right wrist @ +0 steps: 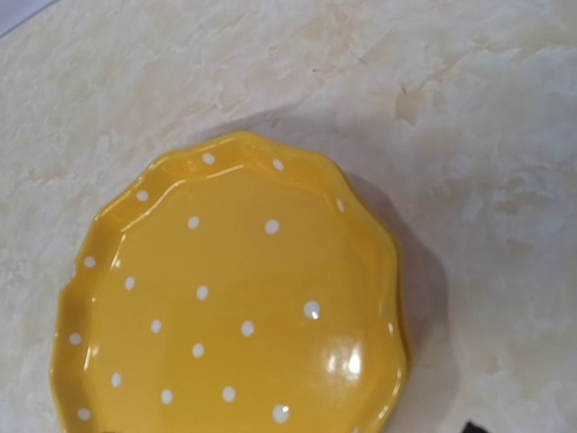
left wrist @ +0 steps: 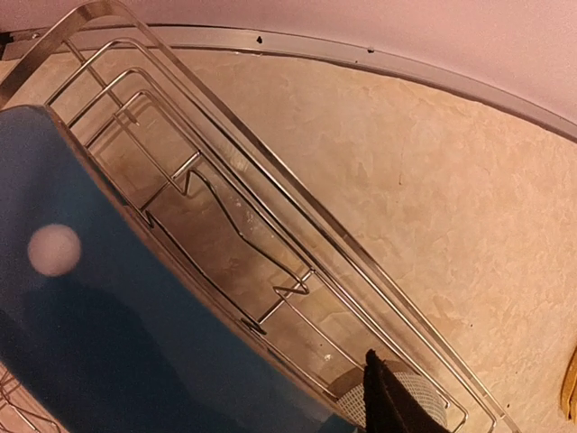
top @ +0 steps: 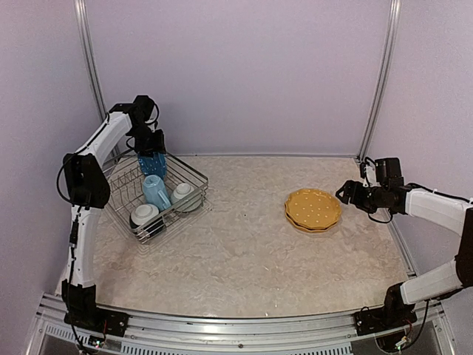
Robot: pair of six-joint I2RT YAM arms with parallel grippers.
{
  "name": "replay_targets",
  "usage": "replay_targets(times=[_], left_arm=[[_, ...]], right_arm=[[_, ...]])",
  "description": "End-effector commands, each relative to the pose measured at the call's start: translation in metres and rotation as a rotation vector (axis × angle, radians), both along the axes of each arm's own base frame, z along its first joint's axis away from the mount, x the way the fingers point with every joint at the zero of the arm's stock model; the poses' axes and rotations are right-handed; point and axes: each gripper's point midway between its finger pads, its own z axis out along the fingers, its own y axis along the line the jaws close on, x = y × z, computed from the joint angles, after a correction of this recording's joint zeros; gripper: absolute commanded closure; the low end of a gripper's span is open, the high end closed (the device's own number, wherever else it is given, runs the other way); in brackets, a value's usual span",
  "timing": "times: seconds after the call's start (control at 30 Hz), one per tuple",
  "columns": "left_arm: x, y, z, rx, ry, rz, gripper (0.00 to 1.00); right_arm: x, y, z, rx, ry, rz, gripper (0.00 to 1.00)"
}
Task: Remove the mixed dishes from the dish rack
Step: Grab the plate from the dish rack, then pass from the left arm to the right
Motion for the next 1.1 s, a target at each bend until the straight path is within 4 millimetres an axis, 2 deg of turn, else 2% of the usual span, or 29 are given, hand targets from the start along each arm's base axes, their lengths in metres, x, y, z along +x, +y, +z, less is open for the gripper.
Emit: replay_targets(times=[0.0, 0.47, 0.73, 1.07], left_arm=[[-0.008, 0.013, 0.025, 0.04, -0.025, 0.022, 0.58], [-0.023, 0.004, 0.091, -0.092, -0.123, 0.068, 0.99], [-0.031, 0.005, 0.115, -0.102, -0.161, 0.118, 1.0], [-0.05, -0.008, 0.14, 0.049, -0.235, 0.114, 1.0]], right_arm=[[-0.004, 0.002, 0.004, 0.0, -0.001, 0.004, 0.21], [-0.002, 0.003, 0.01, 0.0, -0.008, 0.009, 0.2], [-0.002, 0.003, 0.01, 0.0, -0.01, 0.007, 0.2], [-0.004, 0.003, 0.008, 0.004, -0.008, 0.008, 0.2]])
